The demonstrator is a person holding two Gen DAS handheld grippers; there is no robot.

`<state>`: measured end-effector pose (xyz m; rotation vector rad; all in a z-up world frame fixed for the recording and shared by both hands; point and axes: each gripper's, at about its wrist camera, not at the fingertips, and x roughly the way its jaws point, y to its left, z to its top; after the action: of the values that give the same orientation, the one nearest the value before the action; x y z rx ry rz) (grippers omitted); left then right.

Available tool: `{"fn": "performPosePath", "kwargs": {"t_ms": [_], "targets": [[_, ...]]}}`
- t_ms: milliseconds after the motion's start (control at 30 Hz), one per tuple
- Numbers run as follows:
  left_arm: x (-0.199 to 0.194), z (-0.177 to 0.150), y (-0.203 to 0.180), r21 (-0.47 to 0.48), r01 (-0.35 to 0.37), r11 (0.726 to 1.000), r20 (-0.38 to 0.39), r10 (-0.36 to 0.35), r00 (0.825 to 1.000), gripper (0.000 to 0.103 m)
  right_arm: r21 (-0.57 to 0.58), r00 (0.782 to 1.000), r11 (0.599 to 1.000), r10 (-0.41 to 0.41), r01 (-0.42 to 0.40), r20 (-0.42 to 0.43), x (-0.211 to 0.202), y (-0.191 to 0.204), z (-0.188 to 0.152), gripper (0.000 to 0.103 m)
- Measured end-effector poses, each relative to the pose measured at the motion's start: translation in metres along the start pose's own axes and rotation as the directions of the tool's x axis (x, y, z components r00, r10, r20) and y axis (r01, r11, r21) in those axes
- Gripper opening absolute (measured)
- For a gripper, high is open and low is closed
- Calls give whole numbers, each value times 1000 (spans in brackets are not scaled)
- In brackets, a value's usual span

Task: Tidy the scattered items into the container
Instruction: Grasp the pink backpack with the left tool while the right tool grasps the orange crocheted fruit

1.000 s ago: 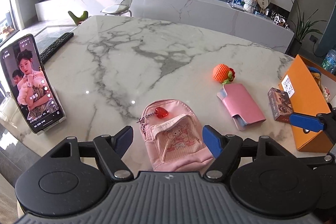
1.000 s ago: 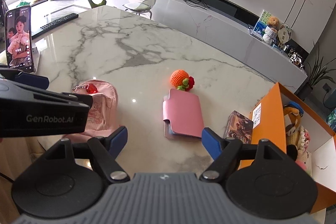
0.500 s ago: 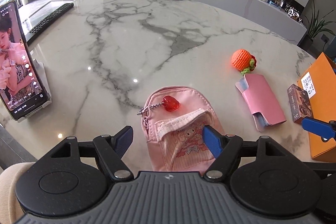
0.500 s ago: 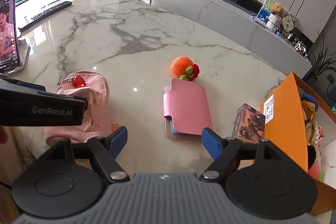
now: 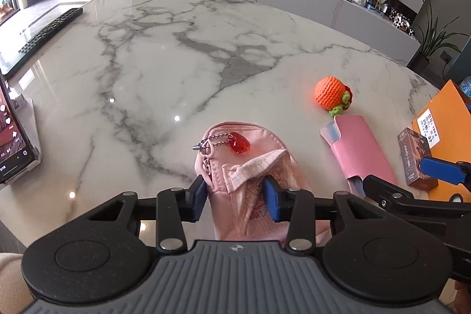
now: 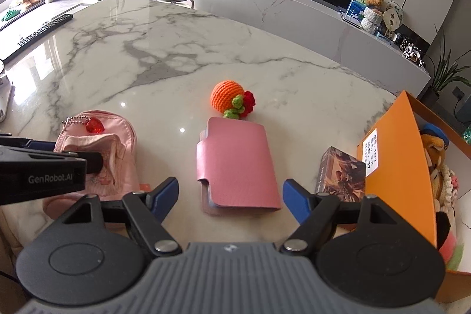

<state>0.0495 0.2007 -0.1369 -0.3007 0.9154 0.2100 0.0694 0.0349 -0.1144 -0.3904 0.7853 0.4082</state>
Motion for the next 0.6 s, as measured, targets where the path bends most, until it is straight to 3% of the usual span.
{"fn": "performPosePath", "kwargs": {"t_ms": [233, 600], "targets": [[5, 19, -4, 11, -23, 1000, 48, 23, 999, 35, 14, 999, 1000, 6, -6, 34, 17, -9, 21, 80], [24, 30, 0, -10, -29, 1000, 51, 29, 998, 40, -17, 993, 1000, 28, -26, 113, 45, -11, 52, 80]]}}
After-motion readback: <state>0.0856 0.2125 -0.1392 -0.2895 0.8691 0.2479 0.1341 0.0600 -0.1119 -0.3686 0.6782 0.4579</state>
